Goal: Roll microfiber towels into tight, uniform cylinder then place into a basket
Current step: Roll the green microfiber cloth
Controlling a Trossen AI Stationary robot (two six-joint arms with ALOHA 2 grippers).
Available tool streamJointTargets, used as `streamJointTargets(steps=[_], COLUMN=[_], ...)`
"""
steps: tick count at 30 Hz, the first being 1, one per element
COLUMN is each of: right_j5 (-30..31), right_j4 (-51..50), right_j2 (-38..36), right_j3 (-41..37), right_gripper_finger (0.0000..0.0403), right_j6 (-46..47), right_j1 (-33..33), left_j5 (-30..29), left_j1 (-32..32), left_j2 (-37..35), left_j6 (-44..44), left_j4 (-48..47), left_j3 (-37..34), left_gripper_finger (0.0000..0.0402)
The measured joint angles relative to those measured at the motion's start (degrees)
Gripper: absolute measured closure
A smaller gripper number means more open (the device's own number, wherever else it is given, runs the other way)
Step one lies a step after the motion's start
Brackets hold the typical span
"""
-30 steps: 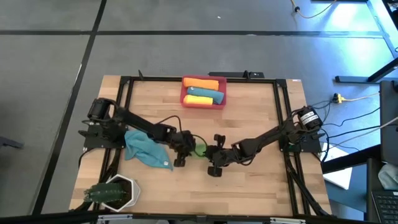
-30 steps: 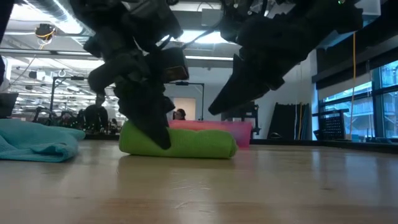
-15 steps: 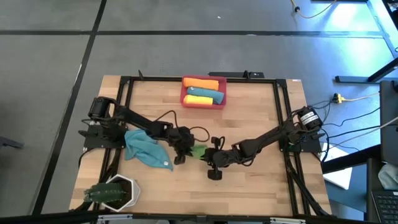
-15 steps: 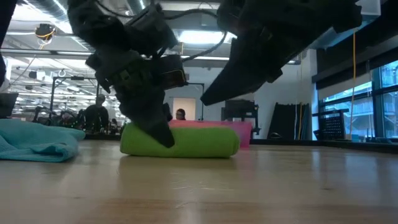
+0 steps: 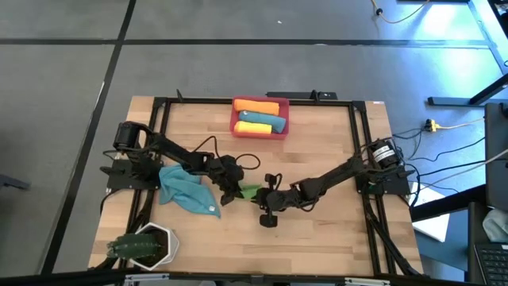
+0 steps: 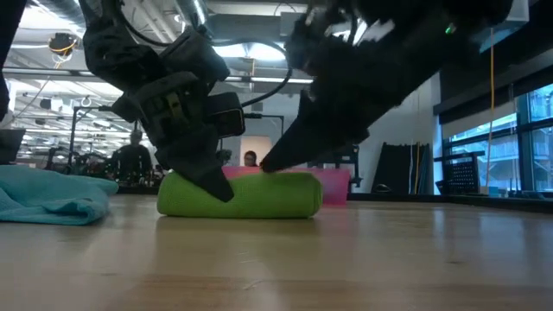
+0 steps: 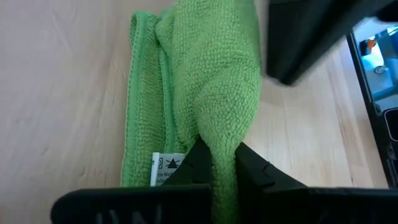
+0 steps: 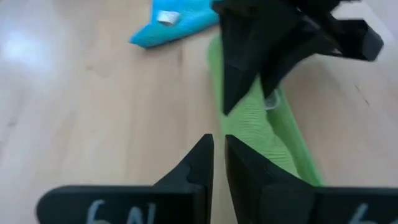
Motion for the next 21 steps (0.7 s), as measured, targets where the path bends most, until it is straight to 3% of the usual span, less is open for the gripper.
streamJointTargets(steps=[11,21], right_j5=[-0.09,-1.62], right_j4=[0.61,-1.31], right_j2=[2.48,3.15], right_j3=[0.0,0.06], right_gripper_finger=[0.036,0.036], right_j6=[4.08,6.05], right_j1=[-4.69,-5.76], left_j5=[0.13,-4.07], left_j1=[-0.02,-0.33], left_j2=[0.04,0.35], left_j6=[2.38,10.91], left_j4=[-0.13,4.69], left_j3=[-0.04,-0.37], left_gripper_finger=[0.0386,0.0279])
